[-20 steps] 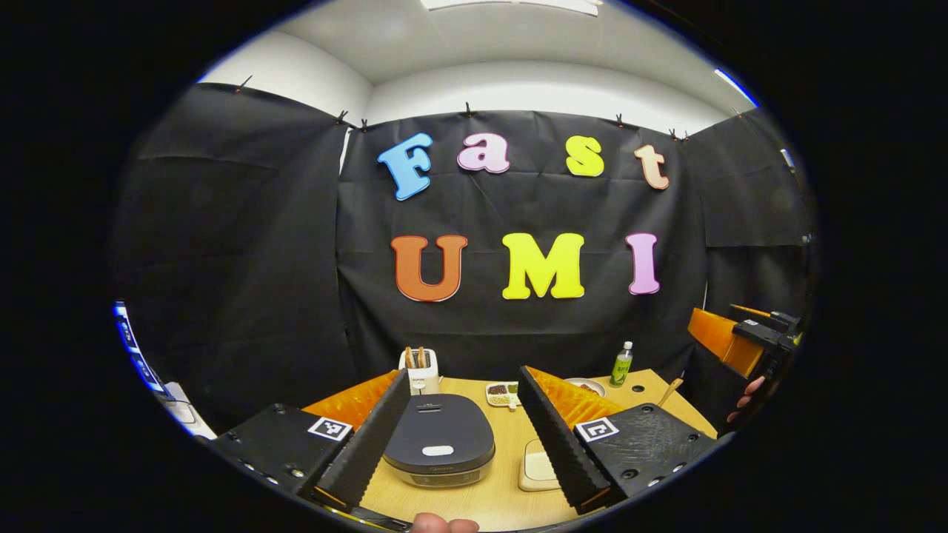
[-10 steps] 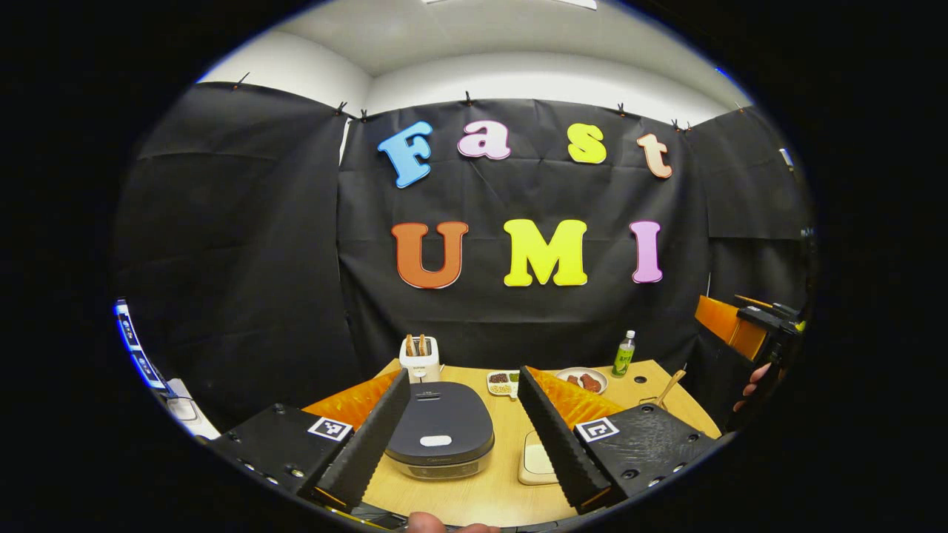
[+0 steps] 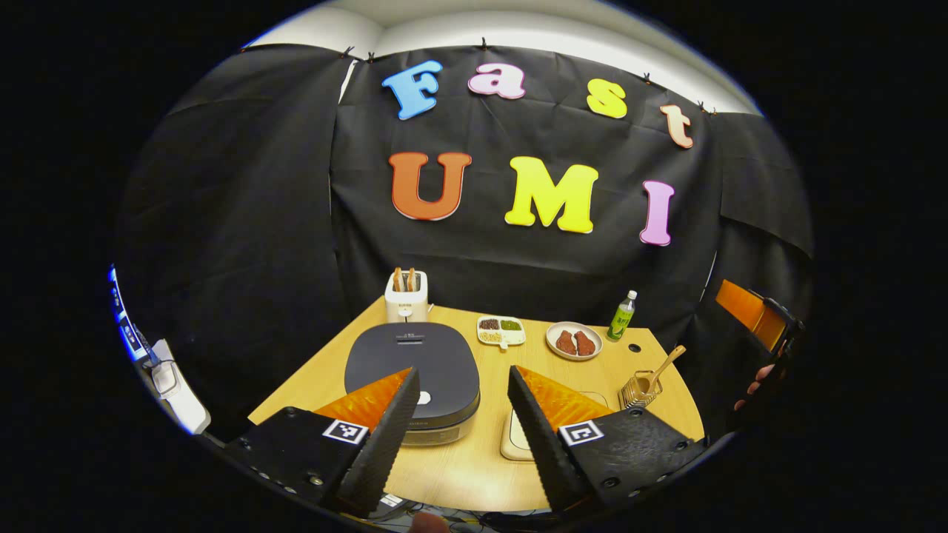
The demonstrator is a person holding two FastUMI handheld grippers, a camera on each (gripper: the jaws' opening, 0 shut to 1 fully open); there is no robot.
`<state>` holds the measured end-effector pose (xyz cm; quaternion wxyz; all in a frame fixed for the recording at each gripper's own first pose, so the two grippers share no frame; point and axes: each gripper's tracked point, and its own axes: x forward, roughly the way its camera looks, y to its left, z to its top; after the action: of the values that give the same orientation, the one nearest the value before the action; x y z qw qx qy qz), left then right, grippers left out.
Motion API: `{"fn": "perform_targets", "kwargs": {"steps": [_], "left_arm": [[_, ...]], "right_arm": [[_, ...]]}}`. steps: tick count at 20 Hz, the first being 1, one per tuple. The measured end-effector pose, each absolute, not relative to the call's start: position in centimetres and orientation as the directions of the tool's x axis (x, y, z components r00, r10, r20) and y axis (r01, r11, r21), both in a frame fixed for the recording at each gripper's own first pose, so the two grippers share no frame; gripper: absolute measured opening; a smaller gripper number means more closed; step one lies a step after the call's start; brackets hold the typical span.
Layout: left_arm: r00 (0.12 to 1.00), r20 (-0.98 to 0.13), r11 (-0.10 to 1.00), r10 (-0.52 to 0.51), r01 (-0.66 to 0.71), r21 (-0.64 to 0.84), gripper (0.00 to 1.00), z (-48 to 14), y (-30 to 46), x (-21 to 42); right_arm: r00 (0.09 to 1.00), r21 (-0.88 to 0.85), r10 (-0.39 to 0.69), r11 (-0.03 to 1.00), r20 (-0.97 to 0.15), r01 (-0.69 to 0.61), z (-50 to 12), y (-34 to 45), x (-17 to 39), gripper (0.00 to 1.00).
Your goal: Close the left gripper, press the button to open the rice cooker; take a wooden spoon from the chopstick holder with the right hand, scoop a spoonful of rice and pour it into the rice cooker, then put the wooden spoon back into the chopstick holder.
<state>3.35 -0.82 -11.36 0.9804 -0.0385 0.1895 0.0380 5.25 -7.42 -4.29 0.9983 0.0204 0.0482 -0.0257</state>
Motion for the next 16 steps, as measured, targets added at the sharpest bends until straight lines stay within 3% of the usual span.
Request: {"fn": "perform_targets", "kwargs": {"steps": [1,2,3,4,5,6,9,10,12,15,16], "left_arm": [[0.913,-0.402,0.994,0.069,-0.098,-0.053,0.75,-12.1,-0.2,3.8],[0.900,-0.428,0.993,0.085,-0.112,-0.040,0.69,-13.0,0.4,4.2],[0.883,-0.457,0.990,0.108,-0.136,-0.028,0.75,-13.9,1.2,4.6],[0.870,-0.481,0.990,0.110,-0.142,-0.029,0.55,-14.7,1.6,5.1],[0.856,-0.505,0.988,0.110,-0.148,-0.035,0.49,-15.3,1.8,5.5],[0.844,-0.524,0.986,0.114,-0.160,-0.045,0.38,-15.7,2.1,6.0],[0.813,-0.573,0.983,0.104,-0.171,-0.064,0.17,-17.2,2.7,7.1],[0.802,-0.591,0.983,0.087,-0.164,-0.078,0.00,-17.9,2.7,7.5],[0.775,-0.629,0.985,0.066,-0.153,-0.085,0.04,-19.2,2.9,7.9],[0.750,-0.660,0.983,0.044,-0.150,-0.105,0.00,-21.1,3.4,9.2],[0.742,-0.669,0.980,0.041,-0.159,-0.117,0.00,-21.5,3.7,9.6]], "right_arm": [[0.993,0.041,-0.050,0.998,-0.105,0.055,-4.6,-7.6,5.7,0.95],[0.993,0.046,-0.045,0.998,-0.112,0.051,-4.9,-7.7,6.2,0.95],[0.992,0.049,-0.038,0.998,-0.119,0.044,-5.2,-7.6,6.7,1.00],[0.992,0.049,-0.034,0.998,-0.120,0.040,-5.3,-7.7,7.1,1.00],[0.992,0.049,-0.033,0.998,-0.122,0.039,-5.4,-7.7,7.6,0.92],[0.992,0.050,-0.031,0.998,-0.126,0.037,-5.6,-7.8,8.0,1.00],[0.989,0.055,-0.025,0.998,-0.145,0.033,-6.4,-8.0,9.2,1.00],[0.988,0.059,-0.023,0.998,-0.155,0.033,-6.8,-8.1,9.7,1.00],[0.985,0.065,-0.022,0.997,-0.170,0.034,-7.4,-8.3,10.2,1.00],[0.983,0.068,-0.036,0.996,-0.181,0.049,-8.1,-9.1,10.9,1.00],[0.982,0.072,-0.042,0.996,-0.183,0.056,-8.2,-9.4,11.1,0.92]]}}
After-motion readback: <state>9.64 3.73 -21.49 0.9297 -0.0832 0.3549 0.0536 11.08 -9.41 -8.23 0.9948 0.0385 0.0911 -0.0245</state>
